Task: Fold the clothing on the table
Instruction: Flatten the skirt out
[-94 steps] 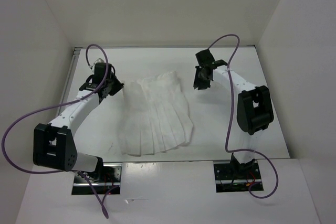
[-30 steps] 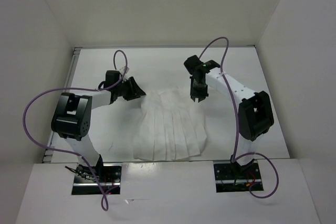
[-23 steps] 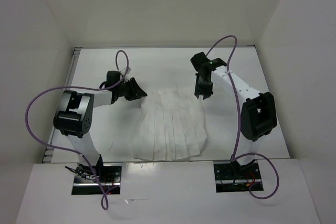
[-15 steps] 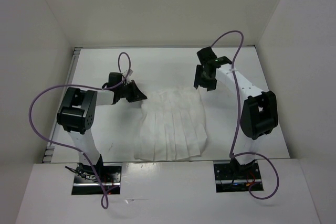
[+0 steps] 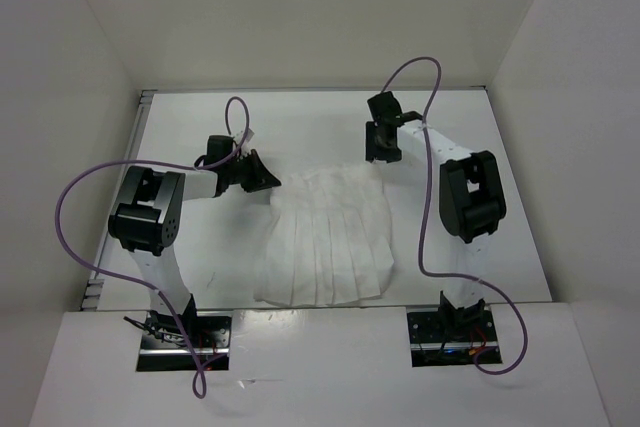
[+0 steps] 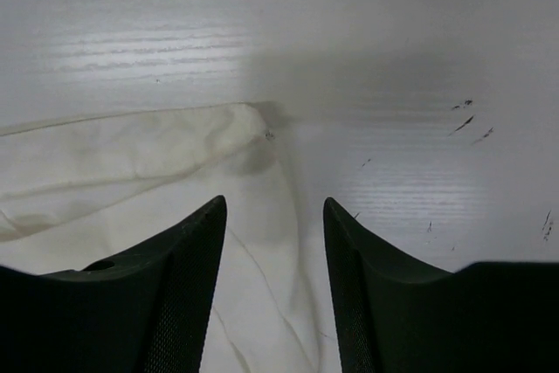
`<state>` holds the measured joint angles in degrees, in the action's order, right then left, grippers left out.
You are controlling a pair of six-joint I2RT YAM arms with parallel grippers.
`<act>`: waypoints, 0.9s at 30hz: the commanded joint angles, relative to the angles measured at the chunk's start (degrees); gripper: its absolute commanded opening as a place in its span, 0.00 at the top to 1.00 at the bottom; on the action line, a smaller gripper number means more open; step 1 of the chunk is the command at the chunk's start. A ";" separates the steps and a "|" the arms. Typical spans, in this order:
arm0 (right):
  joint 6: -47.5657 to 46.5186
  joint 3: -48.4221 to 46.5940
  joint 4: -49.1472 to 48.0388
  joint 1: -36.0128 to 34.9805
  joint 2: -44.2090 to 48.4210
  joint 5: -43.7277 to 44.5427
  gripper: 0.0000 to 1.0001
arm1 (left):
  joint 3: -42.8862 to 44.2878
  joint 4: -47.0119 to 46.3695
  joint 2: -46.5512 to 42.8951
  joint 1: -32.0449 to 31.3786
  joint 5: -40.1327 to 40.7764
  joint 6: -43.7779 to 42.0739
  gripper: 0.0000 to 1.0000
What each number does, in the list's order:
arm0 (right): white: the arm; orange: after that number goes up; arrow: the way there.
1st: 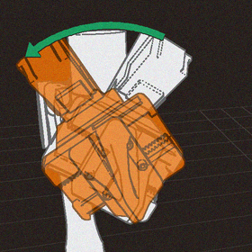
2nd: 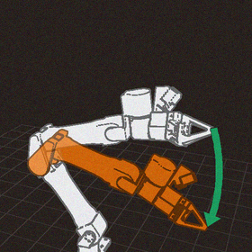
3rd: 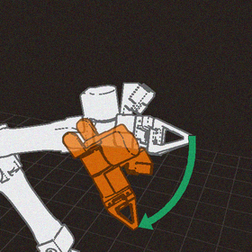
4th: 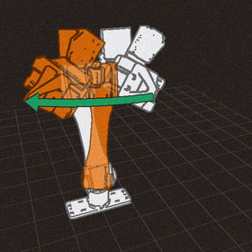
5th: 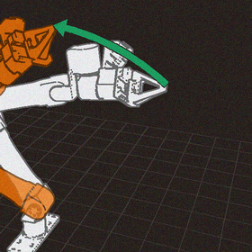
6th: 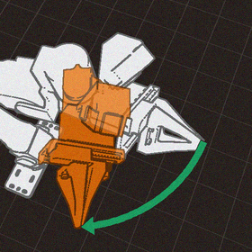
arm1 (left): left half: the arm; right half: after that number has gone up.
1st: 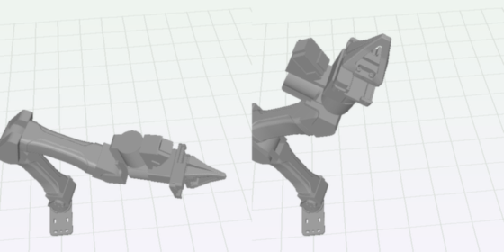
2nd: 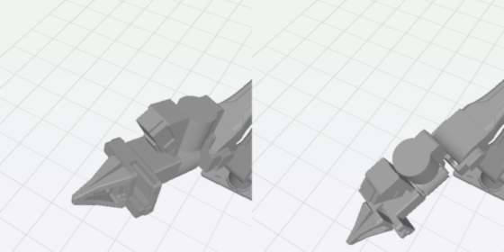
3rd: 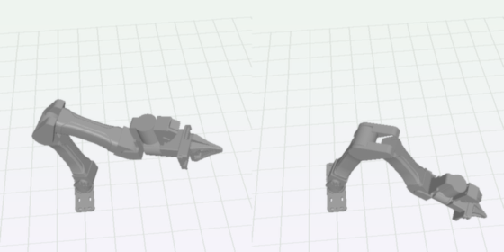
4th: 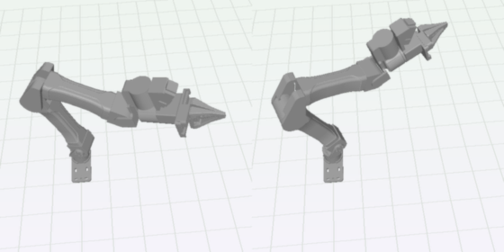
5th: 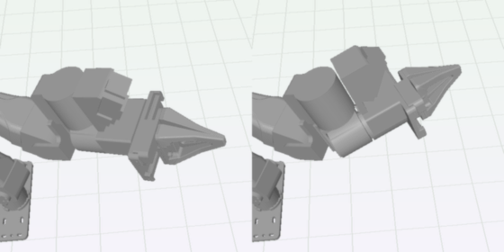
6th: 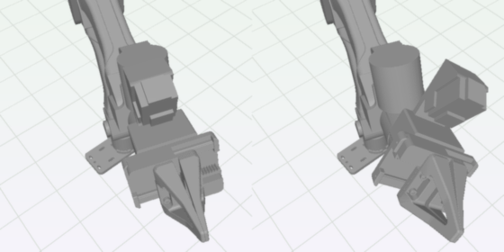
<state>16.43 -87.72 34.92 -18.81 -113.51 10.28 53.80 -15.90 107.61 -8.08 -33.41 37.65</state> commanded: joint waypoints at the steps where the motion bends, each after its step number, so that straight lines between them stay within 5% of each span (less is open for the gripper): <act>1: -2.62 -0.61 -7.05 1.31 -1.00 0.35 0.48 | 1.66 -1.94 -0.56 -0.19 -1.84 -1.26 1.00; 16: -3.76 -1.84 -7.23 1.85 -6.89 -8.60 0.53 | 2.27 -1.94 0.49 0.34 -1.84 -1.26 1.00; 19: -3.77 -1.84 -7.23 1.85 -8.12 -10.45 0.62 | 2.27 -1.94 0.49 0.34 -1.84 -1.26 1.00; 20: -3.77 -1.84 -7.23 1.85 -9.08 -10.46 0.77 | 2.27 -1.94 0.49 0.34 -1.84 -1.26 1.00; 23: -3.77 -1.84 -7.23 1.85 -10.15 -11.95 0.96 | 2.27 -1.94 1.02 0.34 -1.84 -1.26 1.00; 27: -1.93 -2.45 -4.96 1.85 -4.03 -7.13 1.00 | 2.27 -2.64 -0.73 1.40 -5.16 1.28 1.00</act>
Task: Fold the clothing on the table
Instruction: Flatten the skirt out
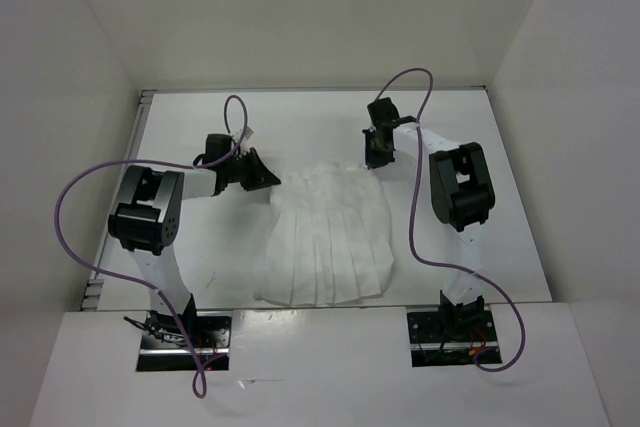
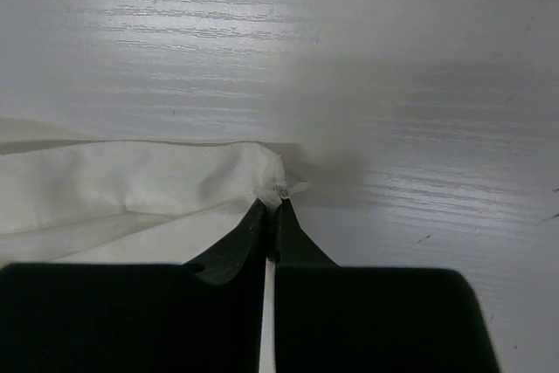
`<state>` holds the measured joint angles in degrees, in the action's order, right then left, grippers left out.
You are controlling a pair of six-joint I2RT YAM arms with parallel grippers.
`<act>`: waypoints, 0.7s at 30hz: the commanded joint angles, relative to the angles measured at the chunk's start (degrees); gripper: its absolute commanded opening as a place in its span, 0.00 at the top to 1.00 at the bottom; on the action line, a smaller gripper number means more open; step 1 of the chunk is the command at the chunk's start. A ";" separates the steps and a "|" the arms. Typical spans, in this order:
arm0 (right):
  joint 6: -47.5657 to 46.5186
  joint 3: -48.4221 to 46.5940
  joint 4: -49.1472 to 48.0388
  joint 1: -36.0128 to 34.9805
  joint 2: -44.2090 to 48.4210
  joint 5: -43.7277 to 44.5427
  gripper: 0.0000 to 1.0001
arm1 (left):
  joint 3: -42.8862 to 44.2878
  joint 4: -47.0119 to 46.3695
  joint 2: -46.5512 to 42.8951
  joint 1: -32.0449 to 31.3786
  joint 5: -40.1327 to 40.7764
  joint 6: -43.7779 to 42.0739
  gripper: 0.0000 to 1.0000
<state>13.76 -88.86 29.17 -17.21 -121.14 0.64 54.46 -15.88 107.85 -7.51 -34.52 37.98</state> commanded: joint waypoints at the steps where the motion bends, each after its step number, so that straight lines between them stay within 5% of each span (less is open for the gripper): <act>1: 0.74 -1.93 1.50 0.25 5.81 3.91 1.00 | 1.62 -2.67 -2.11 1.61 -4.67 1.66 1.00; 4: 1.27 -3.16 4.40 1.65 14.51 9.63 1.00 | 5.04 0.84 -8.34 3.02 -3.89 1.66 1.00; 8: 4.25 -3.78 6.52 8.15 19.88 6.14 1.00 | 8.30 5.60 -15.73 4.96 -0.11 0.17 1.00; 14: 4.26 -1.84 4.59 10.01 23.06 -4.94 1.00 | 6.64 4.38 -17.41 6.37 -2.82 2.18 1.00; 21: 3.73 -8.41 5.37 10.01 27.44 -6.53 1.00 | 8.64 4.01 -17.94 6.37 -4.32 3.24 1.00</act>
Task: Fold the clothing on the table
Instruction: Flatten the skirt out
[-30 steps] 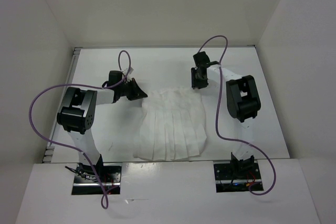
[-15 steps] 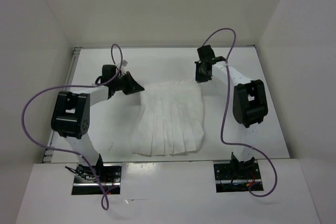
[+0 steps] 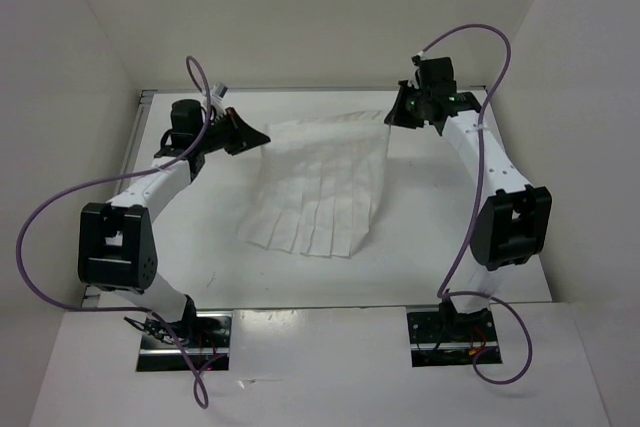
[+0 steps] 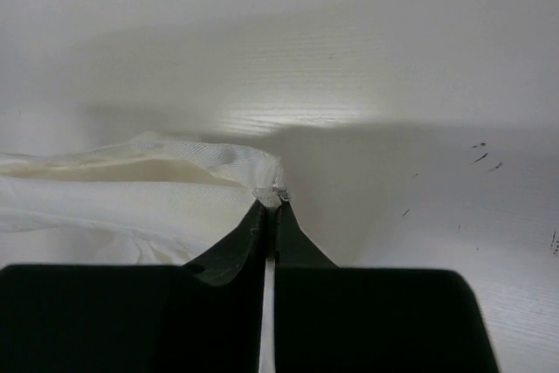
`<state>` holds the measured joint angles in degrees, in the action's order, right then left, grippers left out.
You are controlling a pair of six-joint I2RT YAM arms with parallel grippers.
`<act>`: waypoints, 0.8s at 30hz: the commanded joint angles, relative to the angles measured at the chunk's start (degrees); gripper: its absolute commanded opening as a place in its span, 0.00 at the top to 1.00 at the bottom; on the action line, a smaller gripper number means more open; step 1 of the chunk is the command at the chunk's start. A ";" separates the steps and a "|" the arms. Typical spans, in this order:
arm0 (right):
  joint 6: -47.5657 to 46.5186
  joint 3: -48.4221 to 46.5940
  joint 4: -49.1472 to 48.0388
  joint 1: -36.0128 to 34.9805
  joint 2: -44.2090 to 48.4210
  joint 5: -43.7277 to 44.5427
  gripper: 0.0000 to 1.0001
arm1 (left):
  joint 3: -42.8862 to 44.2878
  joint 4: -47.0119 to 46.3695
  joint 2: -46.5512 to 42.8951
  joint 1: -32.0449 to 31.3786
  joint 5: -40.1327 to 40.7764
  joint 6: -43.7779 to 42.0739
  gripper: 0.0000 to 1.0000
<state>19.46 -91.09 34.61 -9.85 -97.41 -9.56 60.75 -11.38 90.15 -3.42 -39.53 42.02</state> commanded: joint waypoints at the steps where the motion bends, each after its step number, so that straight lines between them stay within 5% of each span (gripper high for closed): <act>1: -1.97 -7.42 0.71 2.64 4.24 3.15 1.00 | 5.57 0.64 -0.24 2.80 0.16 -1.50 1.00; 8: -3.81 -13.07 1.95 0.98 13.88 0.42 1.00 | 17.91 3.64 -2.78 3.33 -2.56 -2.12 1.00; 18: -3.91 2.75 7.04 -7.02 39.20 -0.80 1.00 | -2.38 4.95 -30.44 0.34 -2.22 0.87 1.00; 24: 0.56 3.37 11.09 -8.26 49.15 -0.20 1.00 | -0.03 15.68 -45.40 0.34 0.67 0.87 1.00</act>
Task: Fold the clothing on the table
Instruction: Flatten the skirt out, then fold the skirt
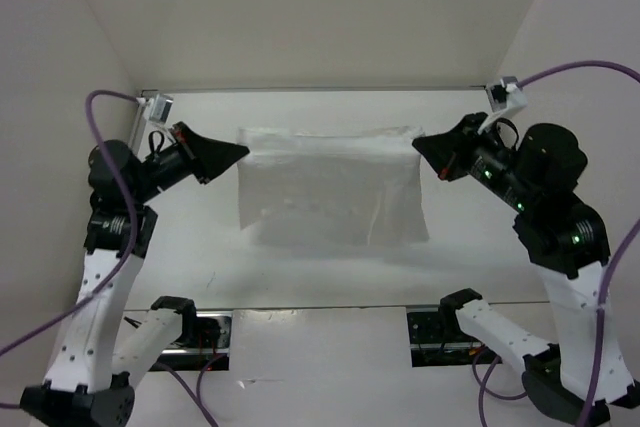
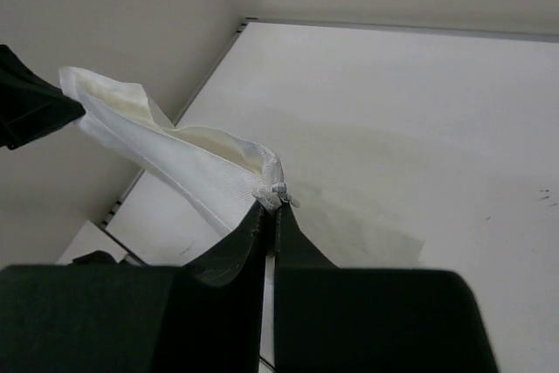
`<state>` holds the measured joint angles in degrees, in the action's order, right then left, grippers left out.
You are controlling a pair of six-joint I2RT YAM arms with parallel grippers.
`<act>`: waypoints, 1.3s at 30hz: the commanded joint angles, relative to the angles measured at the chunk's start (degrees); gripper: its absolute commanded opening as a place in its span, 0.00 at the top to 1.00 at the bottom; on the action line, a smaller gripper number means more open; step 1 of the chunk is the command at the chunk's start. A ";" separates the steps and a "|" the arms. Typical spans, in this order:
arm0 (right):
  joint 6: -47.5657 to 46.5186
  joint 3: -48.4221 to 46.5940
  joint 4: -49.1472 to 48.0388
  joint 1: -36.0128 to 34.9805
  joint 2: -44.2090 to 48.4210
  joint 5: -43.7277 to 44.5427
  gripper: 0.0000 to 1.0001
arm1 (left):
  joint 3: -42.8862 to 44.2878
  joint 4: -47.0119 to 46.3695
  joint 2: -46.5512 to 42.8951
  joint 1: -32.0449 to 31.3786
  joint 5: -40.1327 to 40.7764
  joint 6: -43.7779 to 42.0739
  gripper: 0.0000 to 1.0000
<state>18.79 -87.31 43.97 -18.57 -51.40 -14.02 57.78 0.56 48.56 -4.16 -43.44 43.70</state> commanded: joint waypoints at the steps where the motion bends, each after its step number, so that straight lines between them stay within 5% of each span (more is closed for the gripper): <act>1: 1.25 -0.41 2.43 0.46 3.14 4.27 1.00 | 4.00 5.32 -3.82 1.09 5.11 -0.81 1.00; 6: 4.94 1.95 -0.09 0.46 -3.24 8.56 1.00 | 6.73 7.35 1.96 1.09 7.57 -1.42 1.00; 12: 7.14 4.08 -6.43 4.59 -24.13 6.38 1.00 | 3.92 0.96 28.89 1.61 10.65 -0.73 1.00; 15: 7.76 1.10 -9.24 7.92 -34.52 6.37 0.79 | 8.37 -2.47 45.40 3.11 10.66 2.25 0.98; 16: 7.76 -0.48 -9.25 8.63 -41.26 6.37 0.77 | 10.14 -3.27 49.14 3.81 11.27 3.48 0.90; 17: 7.23 -4.06 -9.86 10.11 -44.29 6.90 0.63 | 11.90 -3.89 52.40 4.33 11.27 4.80 0.76; 18: 6.45 -5.66 -9.86 10.65 -46.58 6.90 0.61 | 14.96 -5.81 57.22 4.34 12.32 6.73 0.44; 19: 5.74 -7.07 -10.56 10.66 -49.73 7.69 0.61 | 16.04 -6.35 58.83 4.34 14.94 7.53 0.28; 22: 3.54 -9.28 -11.18 10.66 -51.16 9.09 0.51 | 17.89 -7.50 61.40 4.34 17.94 6.93 0.19; 36: -1.56 -13.94 -9.25 9.52 -64.61 2.77 0.50 | 19.21 -8.74 67.55 4.34 17.07 -7.66 0.25; 39: -2.09 -15.26 -9.25 8.91 -64.10 2.24 0.50 | 21.67 -5.57 69.39 4.34 16.47 -12.49 0.42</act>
<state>18.24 -98.85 34.85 -8.38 -116.68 -10.20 75.64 -6.07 116.20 0.30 -26.61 38.87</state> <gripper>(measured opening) 0.503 0.610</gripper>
